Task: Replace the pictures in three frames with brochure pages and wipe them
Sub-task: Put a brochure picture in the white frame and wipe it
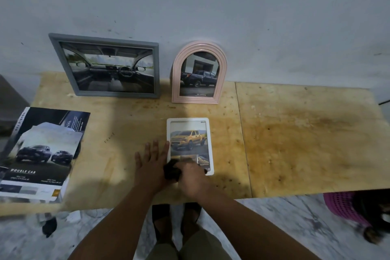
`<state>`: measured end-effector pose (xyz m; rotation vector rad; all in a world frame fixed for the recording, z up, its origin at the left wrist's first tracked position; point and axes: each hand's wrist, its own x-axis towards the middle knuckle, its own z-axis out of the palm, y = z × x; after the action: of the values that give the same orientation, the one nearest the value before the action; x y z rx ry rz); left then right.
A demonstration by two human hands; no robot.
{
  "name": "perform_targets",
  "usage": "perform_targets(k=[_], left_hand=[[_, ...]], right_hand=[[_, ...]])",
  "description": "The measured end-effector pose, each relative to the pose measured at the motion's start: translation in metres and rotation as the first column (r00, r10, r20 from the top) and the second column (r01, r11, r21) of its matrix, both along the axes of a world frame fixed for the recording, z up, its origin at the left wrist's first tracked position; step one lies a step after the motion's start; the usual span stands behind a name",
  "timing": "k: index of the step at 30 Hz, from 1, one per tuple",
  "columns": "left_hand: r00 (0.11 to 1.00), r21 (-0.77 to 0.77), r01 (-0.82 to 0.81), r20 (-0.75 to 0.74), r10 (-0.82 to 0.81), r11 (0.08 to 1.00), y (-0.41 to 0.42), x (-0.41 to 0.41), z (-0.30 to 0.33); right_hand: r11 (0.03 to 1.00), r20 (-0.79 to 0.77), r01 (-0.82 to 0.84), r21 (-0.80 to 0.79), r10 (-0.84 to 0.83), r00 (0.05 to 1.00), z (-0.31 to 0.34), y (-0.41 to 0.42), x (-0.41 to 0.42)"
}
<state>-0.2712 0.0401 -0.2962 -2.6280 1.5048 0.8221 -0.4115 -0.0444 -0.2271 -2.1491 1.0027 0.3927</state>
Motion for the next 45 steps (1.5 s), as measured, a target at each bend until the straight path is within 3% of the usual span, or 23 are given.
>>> perform_targets(k=[2,4,8,11,13,14,16,17,18,22,25,27,30,33,37,42,45], left_hand=[[1.000,0.026,0.018,-0.012,-0.017,1.000,0.001,0.001,0.002],[0.999,0.052,0.033,-0.022,-0.032,0.998,-0.001,0.001,0.007],[0.996,0.122,0.073,-0.063,-0.065,0.990,-0.008,0.006,0.018],[0.996,0.148,0.067,-0.067,-0.057,0.987,-0.012,0.008,0.025],[0.998,0.140,0.055,-0.044,-0.049,0.989,-0.014,0.006,0.026],[0.998,0.130,0.050,-0.034,-0.046,0.990,-0.015,0.005,0.026],[0.999,0.113,0.038,-0.019,-0.036,0.993,-0.015,0.004,0.026],[1.000,0.105,0.029,-0.004,-0.029,0.994,-0.016,0.004,0.027],[1.000,0.093,0.018,0.018,-0.020,0.996,-0.016,0.004,0.030],[0.996,0.004,-0.043,0.074,0.042,0.999,-0.024,-0.001,0.041],[0.980,-0.021,-0.195,-0.045,0.194,0.980,-0.032,-0.002,0.044],[0.951,0.001,-0.283,-0.129,0.281,0.959,-0.037,-0.001,0.044],[0.900,0.028,-0.376,-0.226,0.373,0.926,-0.043,-0.005,0.040],[0.843,0.010,-0.461,-0.308,0.441,0.887,-0.045,-0.013,0.039],[0.672,-0.052,-0.670,-0.466,0.575,0.741,-0.046,-0.021,0.045],[0.331,0.041,-0.874,-0.677,0.657,0.484,-0.046,-0.026,0.061],[0.289,0.024,-0.889,-0.745,0.600,0.458,-0.060,-0.025,0.083]], right_hand=[[0.978,0.060,0.108,0.179,-0.121,0.991,0.007,-0.011,0.004],[0.889,0.087,0.251,0.384,-0.305,0.948,0.018,-0.033,0.000],[0.549,0.124,0.573,0.609,-0.779,0.615,0.047,-0.080,-0.041],[0.380,0.127,0.644,0.664,-0.906,0.403,0.050,-0.105,-0.091],[0.310,0.083,0.685,0.659,-0.936,0.343,0.040,-0.118,-0.118],[0.352,0.070,0.714,0.606,-0.917,0.393,0.032,-0.122,-0.130],[0.640,-0.002,0.708,0.297,-0.741,0.671,0.016,-0.126,-0.148],[0.770,-0.087,0.627,0.117,-0.621,0.779,0.009,-0.126,-0.155],[0.841,-0.176,0.542,-0.014,-0.535,0.826,0.006,-0.124,-0.158],[0.854,-0.291,0.466,-0.233,-0.518,0.804,0.007,-0.115,-0.147],[0.825,-0.155,0.418,-0.380,-0.502,0.851,0.015,-0.112,-0.126],[0.859,-0.009,0.420,-0.293,-0.442,0.897,0.015,-0.111,-0.106],[0.920,0.052,0.387,0.061,-0.390,0.919,0.016,-0.107,-0.072],[0.819,0.018,0.471,0.330,-0.504,0.864,0.012,-0.102,-0.047],[0.647,-0.072,0.624,0.438,-0.667,0.742,0.000,-0.101,-0.042],[0.519,-0.009,0.653,0.551,-0.780,0.626,0.005,-0.100,-0.049],[0.488,0.059,0.626,0.608,-0.814,0.578,0.022,-0.115,-0.059]])
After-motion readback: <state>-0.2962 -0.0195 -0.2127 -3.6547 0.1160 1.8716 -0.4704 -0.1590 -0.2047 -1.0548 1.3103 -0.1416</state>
